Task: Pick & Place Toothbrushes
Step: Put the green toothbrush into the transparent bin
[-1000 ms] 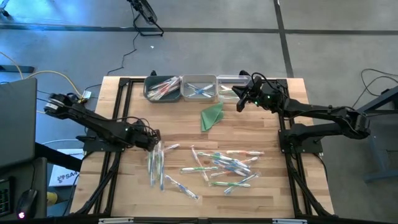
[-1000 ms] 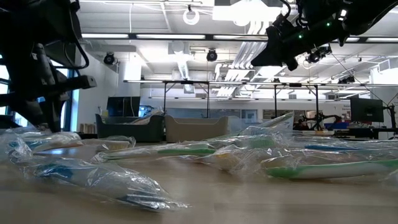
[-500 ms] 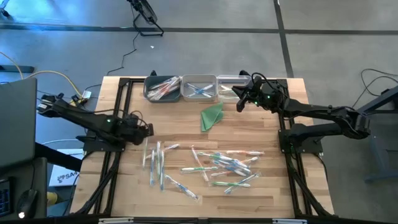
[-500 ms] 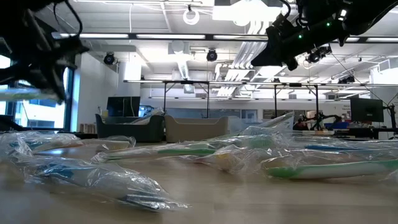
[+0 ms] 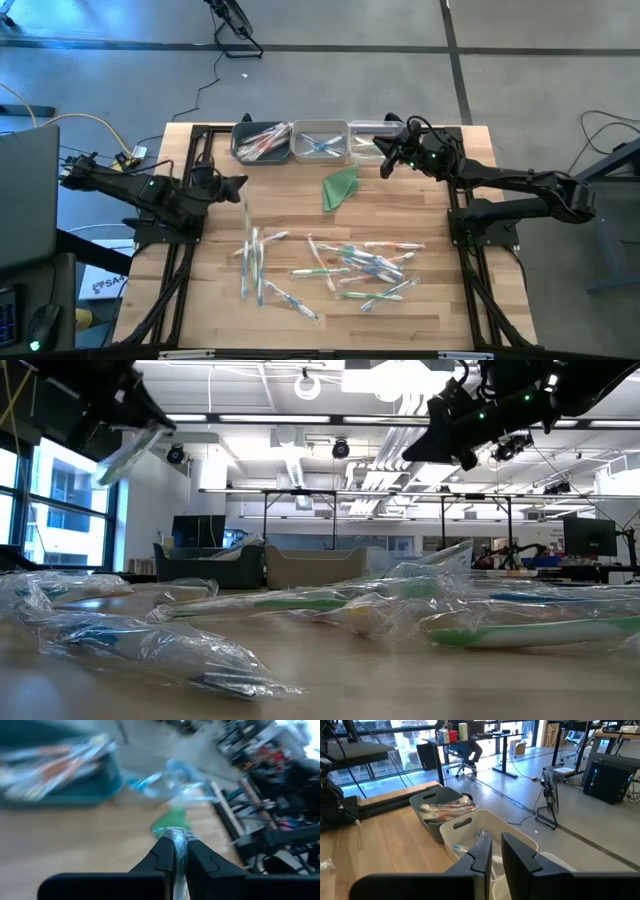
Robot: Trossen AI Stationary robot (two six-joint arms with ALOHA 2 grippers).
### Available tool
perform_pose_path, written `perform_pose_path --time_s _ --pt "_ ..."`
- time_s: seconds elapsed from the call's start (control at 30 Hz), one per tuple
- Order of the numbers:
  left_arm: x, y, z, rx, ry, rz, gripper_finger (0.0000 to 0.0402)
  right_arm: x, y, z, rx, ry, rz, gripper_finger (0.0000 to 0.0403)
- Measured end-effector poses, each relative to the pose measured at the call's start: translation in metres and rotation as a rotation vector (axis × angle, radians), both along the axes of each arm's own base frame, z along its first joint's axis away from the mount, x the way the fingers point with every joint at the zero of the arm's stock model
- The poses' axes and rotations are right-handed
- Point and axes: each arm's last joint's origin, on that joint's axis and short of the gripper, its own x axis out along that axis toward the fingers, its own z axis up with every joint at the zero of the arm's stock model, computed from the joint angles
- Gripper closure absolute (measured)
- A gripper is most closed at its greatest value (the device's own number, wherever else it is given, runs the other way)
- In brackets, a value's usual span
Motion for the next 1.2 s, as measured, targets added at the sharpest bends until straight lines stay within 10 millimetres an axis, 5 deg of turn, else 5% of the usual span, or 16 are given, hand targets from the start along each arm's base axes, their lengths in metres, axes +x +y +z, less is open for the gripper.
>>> perform_pose_path --time_s 0.37,0.7,1.2 --pt "0.009 -0.001 0.033 0.296 -0.074 0.014 0.0389 0.001 0.000 0.008 -0.028 -0.076 0.000 0.0369" --pt "0.008 0.004 0.048 0.511 0.043 0.139 0.0389 0.001 0.000 0.014 -0.055 -0.134 0.007 0.0369" --pt "0.037 0.060 0.046 0.649 0.068 0.017 0.0389 0.001 -0.001 0.014 -0.058 -0.134 -0.005 0.0369"
